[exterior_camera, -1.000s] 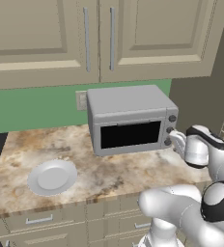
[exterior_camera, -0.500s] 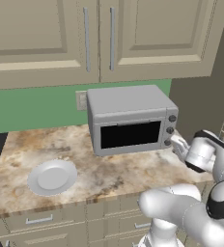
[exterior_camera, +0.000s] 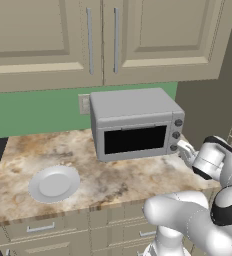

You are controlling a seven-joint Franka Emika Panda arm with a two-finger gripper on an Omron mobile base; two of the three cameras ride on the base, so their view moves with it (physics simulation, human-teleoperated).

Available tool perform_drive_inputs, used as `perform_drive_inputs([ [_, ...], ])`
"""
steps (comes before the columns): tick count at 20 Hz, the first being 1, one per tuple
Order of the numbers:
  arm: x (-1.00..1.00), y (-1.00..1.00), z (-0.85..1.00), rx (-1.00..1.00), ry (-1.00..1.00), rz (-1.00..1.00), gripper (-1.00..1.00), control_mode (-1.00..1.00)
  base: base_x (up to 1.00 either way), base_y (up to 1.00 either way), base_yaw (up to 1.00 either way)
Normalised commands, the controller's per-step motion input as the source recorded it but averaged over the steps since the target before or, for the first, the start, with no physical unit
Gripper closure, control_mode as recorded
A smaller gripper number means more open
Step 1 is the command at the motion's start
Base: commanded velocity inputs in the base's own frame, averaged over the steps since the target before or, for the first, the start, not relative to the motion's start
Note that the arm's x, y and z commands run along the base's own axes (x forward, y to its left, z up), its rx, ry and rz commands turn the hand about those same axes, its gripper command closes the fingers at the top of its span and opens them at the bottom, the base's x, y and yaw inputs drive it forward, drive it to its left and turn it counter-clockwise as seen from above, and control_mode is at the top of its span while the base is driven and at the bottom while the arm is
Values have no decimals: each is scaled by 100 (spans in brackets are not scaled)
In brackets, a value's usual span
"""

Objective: Pull the toaster oven rack outwards. Pick up the baguette from the plate and place it on the toaster oven rack. Close the toaster oven door fully and set the temperature to the lowest setting.

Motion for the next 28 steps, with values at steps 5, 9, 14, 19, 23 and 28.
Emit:
perform_drive_inputs([
  [5, 0, -20, 20, 0, 4, 0, -100, -100, 0, 0, 0],
  [9, 6, -21, 0, 2, 1, 0, -100, -100, 0, 0, 0],
  [14, 12, 0, -19, 0, 2, 0, -100, -100, 0, 0, 0],
  [19, 13, 1, -32, 0, 11, 0, -100, -100, 0, 0, 0],
  [23, 1, 0, -12, 0, 7, 0, -100, -100, 0, 0, 0],
  [28, 15, 0, 0, 0, 0, 0, -100, -100, 0, 0, 0],
])
